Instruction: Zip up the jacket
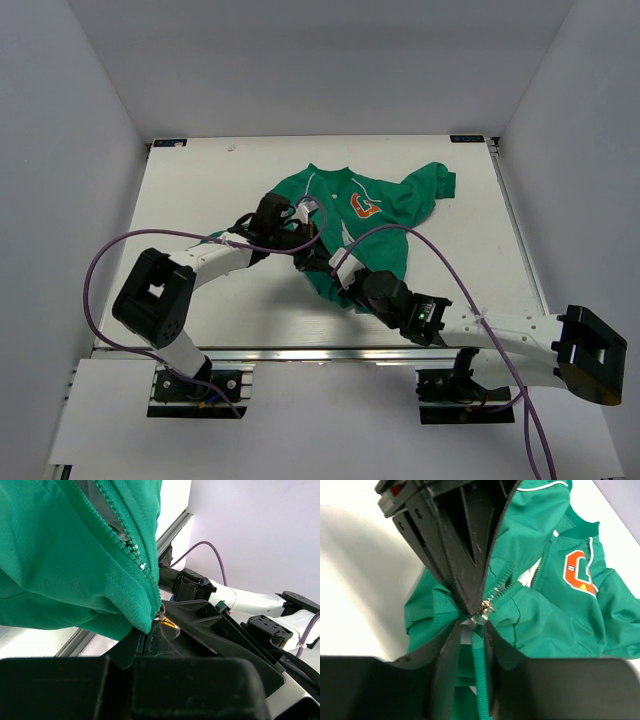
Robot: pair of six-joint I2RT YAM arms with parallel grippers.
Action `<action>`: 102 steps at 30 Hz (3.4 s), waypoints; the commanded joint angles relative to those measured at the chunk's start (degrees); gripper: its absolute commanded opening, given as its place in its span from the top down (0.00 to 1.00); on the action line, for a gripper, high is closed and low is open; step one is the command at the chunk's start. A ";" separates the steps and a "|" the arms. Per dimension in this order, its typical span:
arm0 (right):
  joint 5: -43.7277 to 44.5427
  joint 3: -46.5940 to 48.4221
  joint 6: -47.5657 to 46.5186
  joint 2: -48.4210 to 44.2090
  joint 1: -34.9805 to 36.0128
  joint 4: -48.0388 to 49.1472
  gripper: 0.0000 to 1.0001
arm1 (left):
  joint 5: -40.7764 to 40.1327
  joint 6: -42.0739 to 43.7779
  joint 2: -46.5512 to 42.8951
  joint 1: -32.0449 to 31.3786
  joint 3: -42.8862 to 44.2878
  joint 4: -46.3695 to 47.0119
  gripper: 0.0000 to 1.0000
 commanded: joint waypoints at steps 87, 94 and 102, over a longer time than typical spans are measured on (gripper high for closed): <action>-25.22 6.51 29.02 -4.09 -13.81 -18.48 0.77 | -12.42 22.57 -4.81 -9.06 3.99 -20.71 1.00; -28.03 5.71 30.69 -2.25 -15.48 -14.34 0.73 | -11.72 22.57 -5.43 -9.06 4.25 -20.97 1.00; -32.69 4.05 27.89 -2.68 -15.48 -15.05 0.59 | -12.34 22.39 -5.69 -9.06 4.52 -21.06 1.00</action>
